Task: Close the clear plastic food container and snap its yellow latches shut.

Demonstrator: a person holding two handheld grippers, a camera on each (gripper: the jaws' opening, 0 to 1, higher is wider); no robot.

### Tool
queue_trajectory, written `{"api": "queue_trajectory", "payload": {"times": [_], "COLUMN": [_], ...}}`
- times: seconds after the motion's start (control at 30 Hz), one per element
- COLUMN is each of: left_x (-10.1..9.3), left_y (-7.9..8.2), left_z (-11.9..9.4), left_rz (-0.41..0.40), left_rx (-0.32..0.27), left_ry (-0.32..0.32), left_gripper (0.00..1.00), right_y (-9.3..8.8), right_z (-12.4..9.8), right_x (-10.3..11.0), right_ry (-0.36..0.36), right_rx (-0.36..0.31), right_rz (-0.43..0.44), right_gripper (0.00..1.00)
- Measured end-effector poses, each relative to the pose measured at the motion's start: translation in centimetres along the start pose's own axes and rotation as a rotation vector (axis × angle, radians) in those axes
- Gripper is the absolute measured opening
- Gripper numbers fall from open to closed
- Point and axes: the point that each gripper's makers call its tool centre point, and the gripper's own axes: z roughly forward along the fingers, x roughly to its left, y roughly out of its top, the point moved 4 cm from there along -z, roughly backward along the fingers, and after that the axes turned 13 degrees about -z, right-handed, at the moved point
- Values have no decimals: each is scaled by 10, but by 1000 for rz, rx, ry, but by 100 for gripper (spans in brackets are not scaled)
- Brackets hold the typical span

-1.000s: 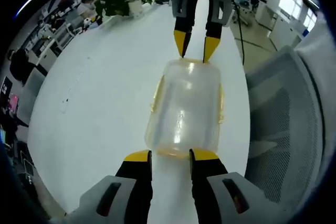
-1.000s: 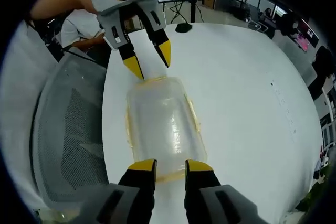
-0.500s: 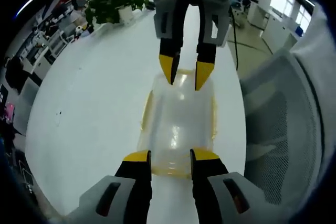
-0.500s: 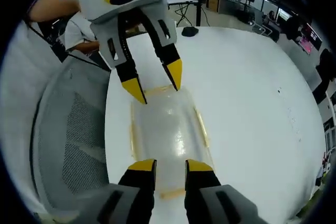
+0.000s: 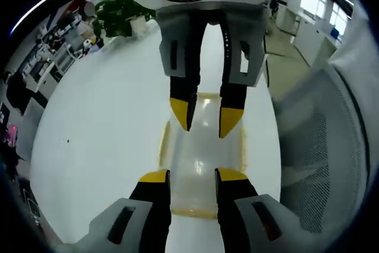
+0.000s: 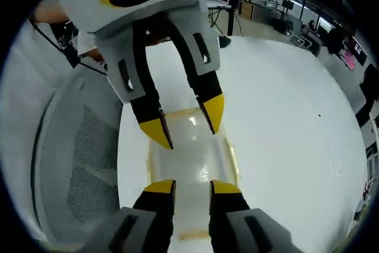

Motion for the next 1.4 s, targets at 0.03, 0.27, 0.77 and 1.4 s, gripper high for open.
{"api": "queue_trajectory", "payload": {"times": [0.03,0.27,0.77,1.4], "left_x": [-1,-2,-13,-30], "left_y": [0,2,2,-9], "left_z": [0,3,9,11], "left_rz": [3,0,-22,-44], "left_rx": [0,-5,-24,-31], "left_ry": [-4,-17,-19,-30], "left_gripper": [27,28,28,30], "right_y": [0,-1,2,8], "right_z": [0,0,5,13], "right_x": [0,-4,-20,-32], "right_ry": [1,-10,-10,-9], "right_rx": [-1,-7,-8,-11], "right_rz": [2,6,1,4], "right_gripper": [19,18,17,22]}}
